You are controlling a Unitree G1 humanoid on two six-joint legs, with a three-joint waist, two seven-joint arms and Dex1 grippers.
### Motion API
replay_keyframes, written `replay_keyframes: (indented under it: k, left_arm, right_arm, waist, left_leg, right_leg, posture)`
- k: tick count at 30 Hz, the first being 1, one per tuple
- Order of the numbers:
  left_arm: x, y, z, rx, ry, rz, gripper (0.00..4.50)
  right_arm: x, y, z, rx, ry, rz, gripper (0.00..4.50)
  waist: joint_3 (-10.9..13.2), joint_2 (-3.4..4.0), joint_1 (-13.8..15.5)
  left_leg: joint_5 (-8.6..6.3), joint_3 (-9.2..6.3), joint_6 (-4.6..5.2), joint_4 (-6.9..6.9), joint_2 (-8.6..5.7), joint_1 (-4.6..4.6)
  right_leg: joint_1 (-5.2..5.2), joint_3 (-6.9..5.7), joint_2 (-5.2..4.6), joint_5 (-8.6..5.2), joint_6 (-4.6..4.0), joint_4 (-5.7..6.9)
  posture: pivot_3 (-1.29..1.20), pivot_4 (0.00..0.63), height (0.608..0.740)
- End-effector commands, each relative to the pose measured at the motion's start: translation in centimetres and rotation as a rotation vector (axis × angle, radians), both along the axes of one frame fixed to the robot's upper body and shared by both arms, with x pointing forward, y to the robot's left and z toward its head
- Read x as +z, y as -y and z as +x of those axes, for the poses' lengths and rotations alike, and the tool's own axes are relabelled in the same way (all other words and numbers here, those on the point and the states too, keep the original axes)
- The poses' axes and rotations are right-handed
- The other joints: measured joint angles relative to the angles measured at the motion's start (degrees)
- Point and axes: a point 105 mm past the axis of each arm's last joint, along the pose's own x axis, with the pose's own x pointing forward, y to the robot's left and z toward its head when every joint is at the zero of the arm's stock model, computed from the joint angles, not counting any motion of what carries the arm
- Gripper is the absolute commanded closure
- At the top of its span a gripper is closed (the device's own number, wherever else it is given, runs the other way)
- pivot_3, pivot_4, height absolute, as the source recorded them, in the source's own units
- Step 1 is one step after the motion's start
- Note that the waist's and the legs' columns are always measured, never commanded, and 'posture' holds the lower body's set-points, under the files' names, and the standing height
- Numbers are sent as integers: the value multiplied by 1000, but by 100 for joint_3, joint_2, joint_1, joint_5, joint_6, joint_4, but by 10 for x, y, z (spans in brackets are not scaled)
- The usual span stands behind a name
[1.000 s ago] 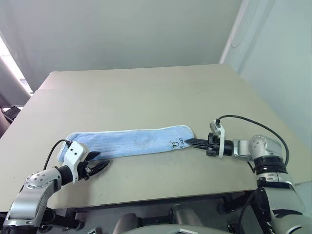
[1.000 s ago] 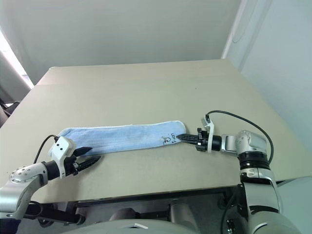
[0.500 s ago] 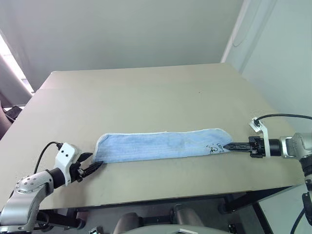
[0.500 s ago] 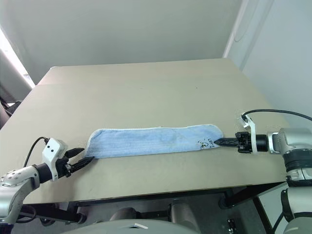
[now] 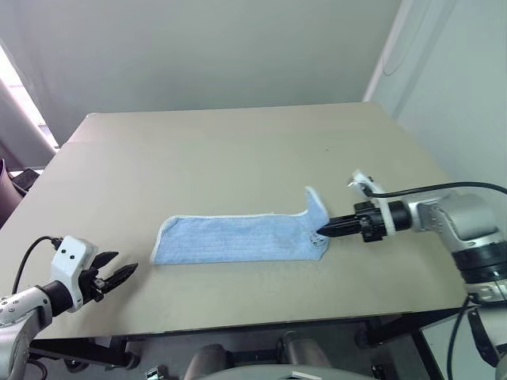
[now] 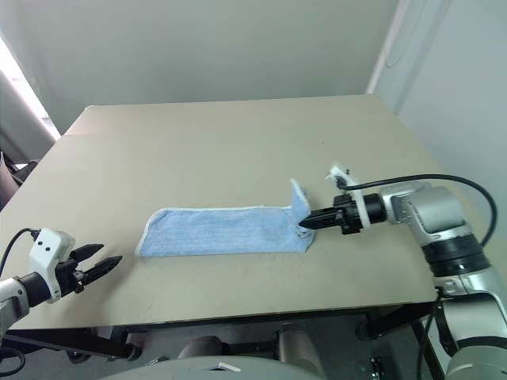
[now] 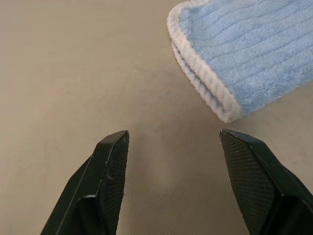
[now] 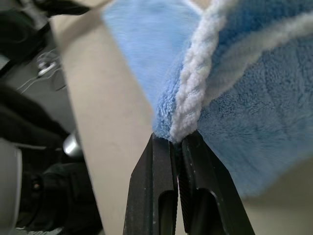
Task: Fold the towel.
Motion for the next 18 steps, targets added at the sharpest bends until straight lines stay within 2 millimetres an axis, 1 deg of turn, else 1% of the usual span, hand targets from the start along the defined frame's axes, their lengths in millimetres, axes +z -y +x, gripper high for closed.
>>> replay_keyframes:
  k: [1,5,9,13,16,18]
  left_arm:
    - [12,-5,5,6,36,28,1374]
    - [10,-3,7,2,34,23,1374]
    - [5,0,7,-8,20,25,1374]
    - [6,1,10,-9,28,25,1374]
    - [7,1,11,-8,29,25,1374]
    - [7,1,11,-7,29,26,1374]
  right_arm:
    - [9,-27,7,88,72,27,4475]
    - [-11,-53,16,139,65,18,4475]
    - [-27,-76,19,191,41,42,4475]
    - [-41,-95,23,203,66,41,4475]
    - [-47,-103,25,211,95,41,4475]
    - [-47,-107,30,186,108,66,3946]
  waist:
    - [0,1,-11]
    - [0,0,-9]
    - [0,-1,1]
    - [0,-1,-6]
    - [0,0,-8]
    - [0,1,-9]
  left_leg:
    - [0,0,0,0,0,0]
    - [0,-1,0,-1,7,2]
    - [0,-1,0,-1,2,-3]
    - [-1,0,-2,-1,1,-5]
    - [-1,-3,-2,-1,2,-3]
    - [-1,-3,-3,-1,3,-3]
  right_leg:
    - [0,0,-1,0,0,1]
    - [-1,-1,-1,10,-17,4]
    - [-2,-4,-5,16,-26,3]
    - [-3,-2,-12,17,-26,3]
    - [-4,-2,-12,18,-27,7]
    - [-6,-3,-13,18,-27,10]
  posture:
    - [0,0,740]
    - [0,0,740]
    - [0,0,740]
    - [0,0,740]
    - [0,0,740]
    - [0,0,740]
